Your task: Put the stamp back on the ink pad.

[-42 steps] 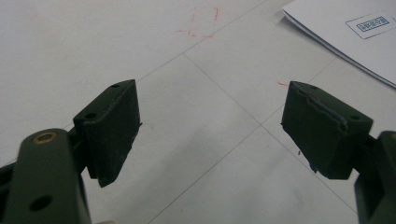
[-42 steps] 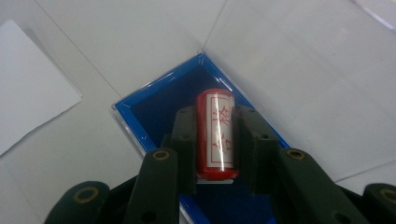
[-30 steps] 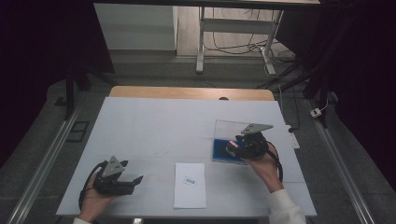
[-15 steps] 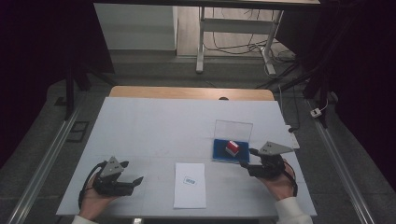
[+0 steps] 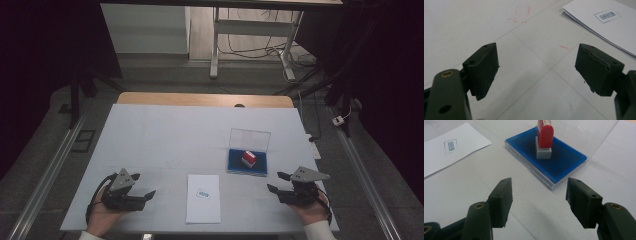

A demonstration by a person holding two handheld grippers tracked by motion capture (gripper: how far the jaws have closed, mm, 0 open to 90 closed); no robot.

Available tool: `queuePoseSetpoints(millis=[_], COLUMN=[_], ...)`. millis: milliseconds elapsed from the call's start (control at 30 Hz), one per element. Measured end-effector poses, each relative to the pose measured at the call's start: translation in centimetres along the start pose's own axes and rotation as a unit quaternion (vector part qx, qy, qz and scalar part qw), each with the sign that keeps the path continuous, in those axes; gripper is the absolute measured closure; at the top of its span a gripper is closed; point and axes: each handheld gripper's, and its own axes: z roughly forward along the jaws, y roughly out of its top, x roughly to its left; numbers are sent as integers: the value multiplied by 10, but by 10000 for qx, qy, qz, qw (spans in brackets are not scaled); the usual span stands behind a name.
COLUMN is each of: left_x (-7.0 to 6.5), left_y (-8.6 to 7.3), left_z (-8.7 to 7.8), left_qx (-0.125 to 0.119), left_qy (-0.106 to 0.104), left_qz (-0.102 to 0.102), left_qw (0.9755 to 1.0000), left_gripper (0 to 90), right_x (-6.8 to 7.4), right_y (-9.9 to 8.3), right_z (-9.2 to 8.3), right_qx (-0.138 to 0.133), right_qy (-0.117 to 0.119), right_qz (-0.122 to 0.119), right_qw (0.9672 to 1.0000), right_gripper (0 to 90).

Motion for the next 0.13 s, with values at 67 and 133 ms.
queuePoseSetpoints(millis=[67, 133], left_x=[1, 1], left_y=[0, 0], left_z=[0, 1], left_qx=[1, 16], left_qy=[-11, 0], left_qz=[-6, -18], left_qw=[10000, 10000], left_gripper=[191, 191], right_x=[1, 1], right_y=[0, 1], right_z=[1, 1], right_qx=[-1, -20], right_qy=[22, 20], right_qz=[-30, -61], right_qw=[10000, 10000], right_gripper=[379, 379])
